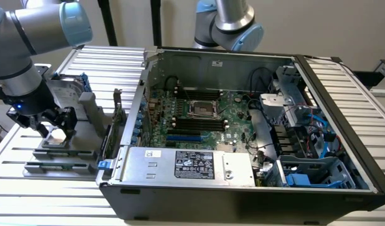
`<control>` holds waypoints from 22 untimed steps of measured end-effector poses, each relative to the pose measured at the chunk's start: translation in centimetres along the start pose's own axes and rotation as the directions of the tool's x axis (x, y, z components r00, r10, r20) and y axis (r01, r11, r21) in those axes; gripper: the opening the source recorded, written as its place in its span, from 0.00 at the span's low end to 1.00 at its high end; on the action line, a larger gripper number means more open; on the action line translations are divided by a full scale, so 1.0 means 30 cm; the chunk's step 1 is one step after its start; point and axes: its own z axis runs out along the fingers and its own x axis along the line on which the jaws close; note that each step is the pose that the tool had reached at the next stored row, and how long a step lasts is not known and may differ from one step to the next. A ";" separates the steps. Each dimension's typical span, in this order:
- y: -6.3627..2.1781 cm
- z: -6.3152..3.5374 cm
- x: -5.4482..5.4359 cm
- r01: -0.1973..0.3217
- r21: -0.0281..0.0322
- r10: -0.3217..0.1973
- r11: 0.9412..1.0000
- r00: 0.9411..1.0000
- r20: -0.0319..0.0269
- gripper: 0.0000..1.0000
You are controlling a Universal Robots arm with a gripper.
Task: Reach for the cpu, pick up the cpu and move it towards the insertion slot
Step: 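Pick up the cpu and move it towards the insertion slot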
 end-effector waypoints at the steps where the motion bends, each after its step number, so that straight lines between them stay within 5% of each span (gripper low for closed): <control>1: 0.000 0.000 0.000 0.000 0.000 0.000 1.000 1.000 0.000 0.68; 10: 0.000 -0.007 -0.002 0.001 -0.002 -0.001 1.000 1.000 0.000 0.56; 22: 0.004 -0.177 -0.005 0.001 -0.003 -0.001 1.000 1.000 0.000 0.55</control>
